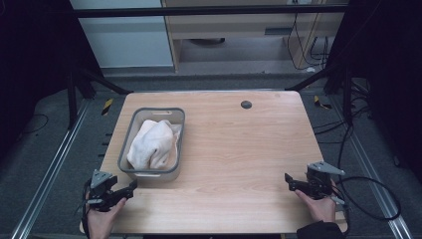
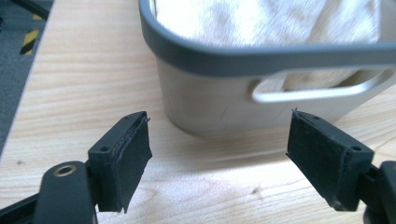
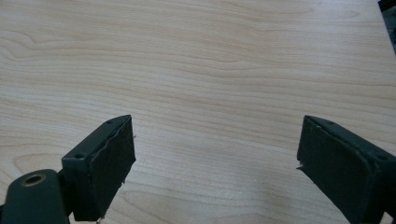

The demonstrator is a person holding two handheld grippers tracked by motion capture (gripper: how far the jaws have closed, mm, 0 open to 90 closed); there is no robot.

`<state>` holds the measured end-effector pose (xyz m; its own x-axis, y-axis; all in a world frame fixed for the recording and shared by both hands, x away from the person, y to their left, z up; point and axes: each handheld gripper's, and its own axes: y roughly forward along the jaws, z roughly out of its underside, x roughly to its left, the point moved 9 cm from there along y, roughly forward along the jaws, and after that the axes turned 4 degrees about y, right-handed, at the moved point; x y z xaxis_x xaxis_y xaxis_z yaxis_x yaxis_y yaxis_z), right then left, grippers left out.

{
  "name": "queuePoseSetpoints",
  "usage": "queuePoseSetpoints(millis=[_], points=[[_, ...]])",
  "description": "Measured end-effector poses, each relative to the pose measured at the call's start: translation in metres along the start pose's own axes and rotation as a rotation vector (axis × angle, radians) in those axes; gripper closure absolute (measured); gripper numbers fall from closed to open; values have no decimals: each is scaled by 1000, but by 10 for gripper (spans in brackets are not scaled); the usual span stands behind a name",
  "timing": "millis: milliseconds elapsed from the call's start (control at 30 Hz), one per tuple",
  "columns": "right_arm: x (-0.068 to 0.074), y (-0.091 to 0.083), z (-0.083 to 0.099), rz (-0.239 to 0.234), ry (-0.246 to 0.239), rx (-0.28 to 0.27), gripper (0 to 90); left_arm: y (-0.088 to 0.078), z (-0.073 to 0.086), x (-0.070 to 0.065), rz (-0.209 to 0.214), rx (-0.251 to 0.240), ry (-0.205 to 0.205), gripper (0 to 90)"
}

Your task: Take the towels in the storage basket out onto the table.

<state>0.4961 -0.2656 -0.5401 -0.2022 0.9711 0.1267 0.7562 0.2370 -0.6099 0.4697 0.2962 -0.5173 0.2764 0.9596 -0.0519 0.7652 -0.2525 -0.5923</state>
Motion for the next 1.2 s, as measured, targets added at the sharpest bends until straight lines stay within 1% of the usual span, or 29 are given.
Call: queuePoseSetpoints(millis=[33,100,267,300,333,400,500,533,567,733,800,833,867,933,967,1000,1167,1200], points=[[-1,0,0,4,-2,-1,112,-2,-2,-1,12,-9,-9,205],[-1,-1,-1,1,6,-3,111,-4,-5,-2,19,-18,-10,207],[-2,-2,-2,11,-7,-11,111,-9,-10,-3,17,-26,3,220],[-1,-3,-3,16,-13,-15,111,-12,-14,-3,18,-36,6,221],[-1,-4,-3,17,-15,-18,111,-12,-14,-3,18,-36,6,223],[0,-5,-4,15,-12,-21,111,-16,-22,-3,25,-60,-1,230],[0,-5,-5,15,-19,-26,111,-18,-27,-3,33,-69,2,232],[0,-5,-5,15,-19,-26,111,-18,-27,-3,33,-69,2,233],[0,-5,-6,15,-17,-28,111,-19,-30,-5,45,-70,2,233],[0,-5,-6,15,-12,-24,111,-21,-38,-7,57,-73,1,233],[-1,-4,-6,19,-12,-26,111,-23,-45,-9,67,-77,2,234],[-1,-4,-5,20,-11,-25,111,-24,-49,-9,65,-81,4,234],[-1,-4,-5,20,-10,-22,111,-24,-49,-9,65,-81,4,239],[-1,-4,-5,20,-13,-22,111,-25,-56,-10,81,-83,-2,240],[0,-4,-5,24,-14,-20,111,-27,-63,-12,91,-89,0,243],[0,-4,-5,23,-14,-19,111,-27,-67,-13,95,-89,2,243],[0,-3,-2,28,-32,-11,111,-27,-84,-17,103,-105,5,243],[0,-3,-2,28,-32,-11,111,-27,-84,-17,103,-105,5,243]])
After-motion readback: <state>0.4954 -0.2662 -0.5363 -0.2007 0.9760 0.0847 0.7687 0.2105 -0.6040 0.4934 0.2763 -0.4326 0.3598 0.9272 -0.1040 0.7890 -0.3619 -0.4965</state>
